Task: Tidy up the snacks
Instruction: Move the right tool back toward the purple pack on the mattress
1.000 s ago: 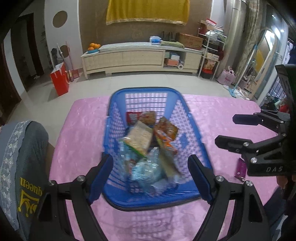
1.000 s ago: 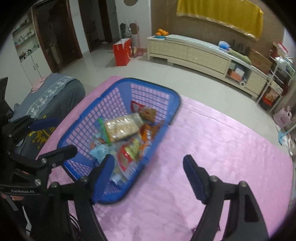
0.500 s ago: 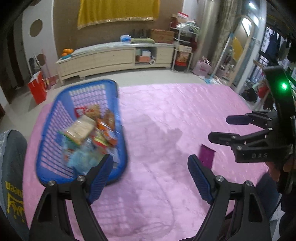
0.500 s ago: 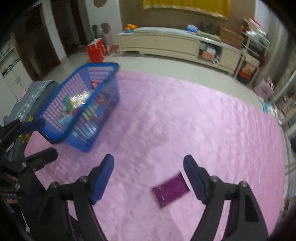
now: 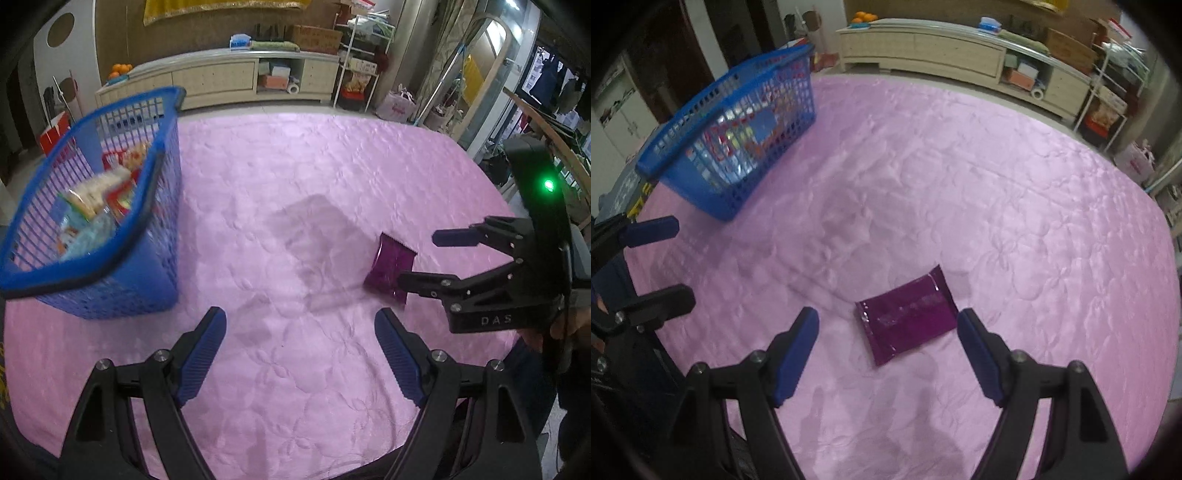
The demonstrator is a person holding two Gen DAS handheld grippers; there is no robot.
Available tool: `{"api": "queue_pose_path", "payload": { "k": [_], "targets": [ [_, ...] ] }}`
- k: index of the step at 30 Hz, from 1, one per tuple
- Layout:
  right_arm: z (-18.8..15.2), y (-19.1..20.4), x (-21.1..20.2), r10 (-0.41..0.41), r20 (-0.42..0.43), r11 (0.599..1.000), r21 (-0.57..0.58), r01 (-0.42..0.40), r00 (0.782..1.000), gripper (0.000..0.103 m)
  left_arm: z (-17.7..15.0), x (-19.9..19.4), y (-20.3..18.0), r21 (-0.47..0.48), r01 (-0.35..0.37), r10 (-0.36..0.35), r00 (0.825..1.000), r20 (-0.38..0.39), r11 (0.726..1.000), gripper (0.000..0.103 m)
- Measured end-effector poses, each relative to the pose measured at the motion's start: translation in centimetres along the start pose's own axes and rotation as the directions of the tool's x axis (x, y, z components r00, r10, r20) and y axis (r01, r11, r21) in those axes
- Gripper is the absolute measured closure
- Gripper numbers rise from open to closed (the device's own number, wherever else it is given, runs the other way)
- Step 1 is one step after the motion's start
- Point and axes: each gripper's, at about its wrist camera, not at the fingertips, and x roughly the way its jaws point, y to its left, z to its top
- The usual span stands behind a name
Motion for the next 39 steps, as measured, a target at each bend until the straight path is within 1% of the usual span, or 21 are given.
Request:
{"api": "queue_pose_path", "payload": {
  "k": [2,5,8,10,13,18,20,22,24,25,26,27,29,30,32,36,39],
  "targets": [
    [-0.2,-0.1,1.3,0.008,-0.031,0.999,-0.033,-0.009,0.999,0.022,-0.4,0.7,-0.1,-0.009,0.003,-0.003,1.000,-0.016,1.000,0.022],
    [-0.2,0.0,2.6,0.002,-0.052,0.994,-0.112,-0.008,0.999,0.022,-0.5,1.7,-0.3,-0.012,0.005,-0.005,0.999,-0.036,1.000,0.022],
    [-0.4,0.3,3.7,-0.005,-0.058,0.984,-0.179,-0.005,0.998,0.022,-1.1,2.6,-0.4,-0.001,-0.008,0.008,0.998,-0.055,1.000,0.022],
    [-0.4,0.3,4.4,-0.017,-0.060,0.977,-0.212,0.004,0.998,0.022,-1.0,3.5,-0.4,0.004,-0.002,0.002,0.997,-0.076,1.000,0.022],
    [-0.4,0.3,5.2,-0.001,-0.076,0.971,-0.239,-0.017,0.997,0.022,-1.0,4.2,-0.8,0.019,-0.003,0.005,0.996,-0.095,1.000,0.022],
    [-0.4,0.5,5.7,-0.027,-0.054,0.956,-0.295,0.010,0.998,0.022,-1.3,5.7,-1.2,0.030,-0.010,0.014,0.993,-0.120,0.999,0.022],
    [-0.5,0.3,5.7,-0.019,-0.046,0.951,-0.309,0.004,0.999,0.022,-1.3,6.0,-1.3,0.031,-0.011,0.015,0.992,-0.126,0.999,0.022],
    [-0.4,-0.4,5.7,0.003,-0.051,0.953,-0.303,-0.019,0.999,0.022,-1.3,6.2,-1.4,0.033,-0.011,0.015,0.992,-0.128,0.999,0.022],
    [-0.1,-1.2,5.9,0.026,-0.063,0.962,-0.269,-0.042,0.998,0.022,-1.3,6.3,-1.3,0.032,-0.010,0.014,0.992,-0.127,0.999,0.022],
    [0.1,-1.2,6.0,0.028,-0.060,0.964,-0.263,-0.043,0.998,0.027,-1.2,6.4,-1.4,0.031,-0.008,0.012,0.992,-0.125,0.999,0.022],
    [0.2,-1.2,5.8,0.023,-0.046,0.963,-0.268,-0.035,0.999,0.040,-1.1,6.3,-1.3,0.031,-0.006,0.009,0.993,-0.121,1.000,0.022],
    [0.3,-1.5,5.5,0.024,-0.036,0.964,-0.265,-0.032,0.999,0.044,-1.1,6.3,-1.2,0.031,-0.005,0.008,0.993,-0.119,1.000,0.022],
    [0.2,-1.7,5.5,0.002,-0.027,0.967,-0.255,-0.009,1.000,0.063,-1.0,5.9,-1.2,0.028,-0.005,0.008,0.994,-0.113,1.000,0.022],
    [0.1,-1.7,5.3,-0.003,-0.021,0.969,-0.249,-0.003,1.000,0.068,-1.0,5.7,-1.1,0.026,-0.003,0.006,0.994,-0.111,1.000,0.022],
    [0.0,-1.7,4.7,0.000,-0.011,0.972,-0.234,-0.003,1.000,0.083,-1.0,5.2,-1.0,0.022,-0.001,0.003,0.995,-0.097,1.000,0.022],
    [-0.3,-1.2,2.5,0.017,0.026,0.979,-0.205,-0.012,1.000,0.084,-0.7,3.3,-0.8,0.017,0.009,-0.008,0.998,-0.061,1.000,0.022],
    [0.0,0.0,0.1,0.035,0.072,0.979,-0.204,-0.020,0.997,0.084,-0.4,0.9,-0.6,0.017,0.015,-0.015,1.000,-0.012,1.000,0.022]
  ]
}}
